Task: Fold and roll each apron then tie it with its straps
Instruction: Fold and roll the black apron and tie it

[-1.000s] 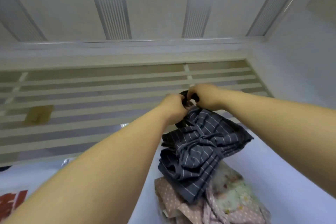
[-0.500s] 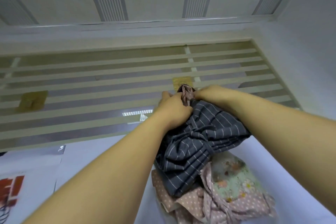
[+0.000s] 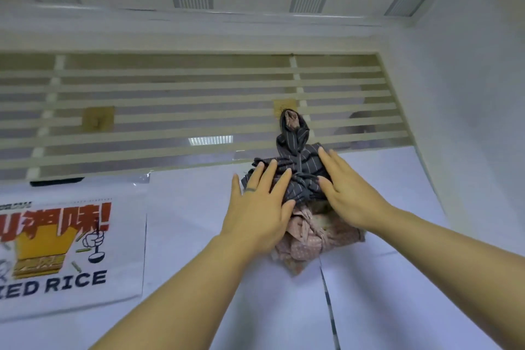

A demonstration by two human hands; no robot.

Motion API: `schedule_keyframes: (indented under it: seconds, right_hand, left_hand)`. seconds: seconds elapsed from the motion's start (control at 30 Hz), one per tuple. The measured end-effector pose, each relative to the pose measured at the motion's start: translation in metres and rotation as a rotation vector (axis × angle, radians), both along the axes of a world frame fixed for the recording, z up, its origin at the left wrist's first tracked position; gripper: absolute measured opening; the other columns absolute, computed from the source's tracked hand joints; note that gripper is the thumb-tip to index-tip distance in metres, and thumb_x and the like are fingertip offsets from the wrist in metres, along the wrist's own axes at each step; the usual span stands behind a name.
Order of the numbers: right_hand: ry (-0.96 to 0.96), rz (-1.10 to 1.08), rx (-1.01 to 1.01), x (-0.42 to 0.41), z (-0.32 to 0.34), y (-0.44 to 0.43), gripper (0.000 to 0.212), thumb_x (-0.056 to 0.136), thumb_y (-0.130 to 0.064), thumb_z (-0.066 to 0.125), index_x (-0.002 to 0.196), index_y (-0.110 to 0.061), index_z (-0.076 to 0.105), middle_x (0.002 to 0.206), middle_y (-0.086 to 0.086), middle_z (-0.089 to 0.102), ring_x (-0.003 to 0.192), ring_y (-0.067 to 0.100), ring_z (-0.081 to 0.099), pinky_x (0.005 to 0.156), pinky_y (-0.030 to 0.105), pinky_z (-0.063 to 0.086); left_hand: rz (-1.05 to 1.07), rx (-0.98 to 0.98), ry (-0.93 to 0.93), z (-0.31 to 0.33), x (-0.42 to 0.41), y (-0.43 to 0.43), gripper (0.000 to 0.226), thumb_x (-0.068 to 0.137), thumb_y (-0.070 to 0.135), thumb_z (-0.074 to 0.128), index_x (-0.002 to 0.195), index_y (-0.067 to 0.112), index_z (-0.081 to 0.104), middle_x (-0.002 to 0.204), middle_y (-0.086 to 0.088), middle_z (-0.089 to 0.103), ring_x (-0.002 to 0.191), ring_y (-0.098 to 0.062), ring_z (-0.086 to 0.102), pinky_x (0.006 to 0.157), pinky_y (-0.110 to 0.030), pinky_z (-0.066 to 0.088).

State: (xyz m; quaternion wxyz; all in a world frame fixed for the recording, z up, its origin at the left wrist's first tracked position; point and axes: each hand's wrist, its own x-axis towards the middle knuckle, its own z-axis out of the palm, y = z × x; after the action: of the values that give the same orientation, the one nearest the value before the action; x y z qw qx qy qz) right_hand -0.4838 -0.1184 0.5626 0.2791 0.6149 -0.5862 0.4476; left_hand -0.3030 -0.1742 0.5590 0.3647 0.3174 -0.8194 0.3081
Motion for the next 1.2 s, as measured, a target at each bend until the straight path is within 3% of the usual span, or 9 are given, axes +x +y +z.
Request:
schedule_keyframes:
  seconds: [0.13, 0.3, 0.4, 0.53, 0.67, 0.83, 0.93, 1.07, 1.2]
  right_hand:
    - [0.038, -0.088, -0.013, 0.030, -0.029, 0.040, 0.052, 0.100, -0.031, 0.039, 0.149, -0.017, 0.029, 0.157, 0.003, 0.022, 0.142, 0.027, 0.022, 0.114, 0.036, 0.023]
    - [-0.003, 0.002, 0.135, 0.091, -0.120, 0.091, 0.031, 0.095, -0.025, 0.052, 0.124, -0.022, 0.063, 0.127, -0.006, 0.061, 0.117, 0.014, 0.054, 0.095, 0.027, 0.042]
    - [-0.198, 0.157, 0.476, 0.132, -0.197, 0.115, 0.018, 0.094, -0.024, 0.054, 0.100, -0.019, 0.071, 0.089, -0.007, 0.073, 0.082, 0.004, 0.066, 0.076, 0.024, 0.052]
    - [-0.215, 0.231, 0.938, 0.177, -0.316, 0.132, 0.021, 0.094, -0.021, 0.056, 0.081, -0.010, 0.069, 0.067, 0.001, 0.070, 0.054, 0.002, 0.059, 0.054, 0.013, 0.039]
    - [-0.258, 0.256, 1.329, 0.196, -0.419, 0.147, 0.020, 0.092, -0.015, 0.055, 0.098, -0.001, 0.069, 0.087, 0.009, 0.073, 0.075, 0.018, 0.065, 0.072, 0.025, 0.051]
    - [-0.317, 0.146, 1.619, 0.200, -0.521, 0.166, 0.028, 0.093, -0.027, 0.059, 0.115, -0.012, 0.063, 0.101, -0.003, 0.061, 0.104, 0.018, 0.059, 0.091, 0.027, 0.044]
    - [-0.342, 0.049, 1.719, 0.199, -0.565, 0.180, 0.045, 0.091, -0.031, 0.062, 0.130, -0.011, 0.053, 0.120, 0.003, 0.057, 0.120, 0.024, 0.052, 0.095, 0.027, 0.040]
    - [-0.295, 0.021, 1.683, 0.196, -0.612, 0.209, 0.058, 0.081, -0.018, 0.067, 0.136, -0.017, 0.049, 0.138, 0.005, 0.042, 0.130, 0.026, 0.040, 0.105, 0.029, 0.035]
    - [-0.084, -0.215, 1.427, 0.185, -0.633, 0.241, 0.049, 0.086, -0.020, 0.057, 0.134, -0.025, 0.050, 0.136, -0.002, 0.046, 0.122, 0.026, 0.042, 0.095, 0.036, 0.040]
  left_hand:
    - [-0.020, 0.057, -0.020, -0.027, 0.023, 0.024, 0.058, 0.101, 0.044, 0.026, 0.152, 0.032, 0.002, 0.161, 0.004, -0.008, 0.147, -0.019, -0.010, 0.115, -0.055, -0.007]
    - [-0.251, 0.185, 0.060, -0.103, 0.067, 0.069, 0.045, 0.099, 0.037, 0.039, 0.143, 0.034, 0.034, 0.151, 0.009, 0.032, 0.140, -0.016, 0.025, 0.118, -0.051, 0.000]
    - [-0.361, 0.424, 0.117, -0.181, 0.101, 0.094, 0.034, 0.098, 0.032, 0.044, 0.131, 0.032, 0.051, 0.121, 0.011, 0.060, 0.112, -0.013, 0.051, 0.115, -0.040, 0.021]
    - [-0.336, 0.843, 0.122, -0.313, 0.146, 0.113, 0.024, 0.093, 0.029, 0.049, 0.113, 0.032, 0.062, 0.093, 0.009, 0.070, 0.088, -0.017, 0.063, 0.081, -0.037, 0.051]
    - [-0.213, 1.086, 0.015, -0.429, 0.185, 0.125, 0.025, 0.093, 0.027, 0.049, 0.111, 0.031, 0.065, 0.096, 0.005, 0.071, 0.090, -0.019, 0.064, 0.079, -0.038, 0.052]
    - [-0.011, 1.311, -0.211, -0.532, 0.236, 0.144, 0.028, 0.095, 0.028, 0.047, 0.120, 0.030, 0.059, 0.116, 0.007, 0.062, 0.106, -0.016, 0.058, 0.088, -0.035, 0.048]
    - [0.043, 1.438, -0.432, -0.575, 0.254, 0.154, 0.047, 0.095, 0.037, 0.051, 0.140, 0.029, 0.041, 0.141, 0.004, 0.041, 0.125, -0.020, 0.045, 0.099, -0.038, 0.044]
    - [0.060, 1.575, -0.589, -0.617, 0.265, 0.171, 0.068, 0.094, 0.038, 0.056, 0.151, 0.026, 0.021, 0.158, -0.002, 0.015, 0.141, -0.027, 0.024, 0.112, -0.038, 0.031]
    - [0.118, 1.411, -0.561, -0.633, 0.258, 0.177, 0.060, 0.096, 0.035, 0.052, 0.149, 0.028, 0.026, 0.154, -0.005, 0.024, 0.137, -0.029, 0.029, 0.106, -0.042, 0.039]
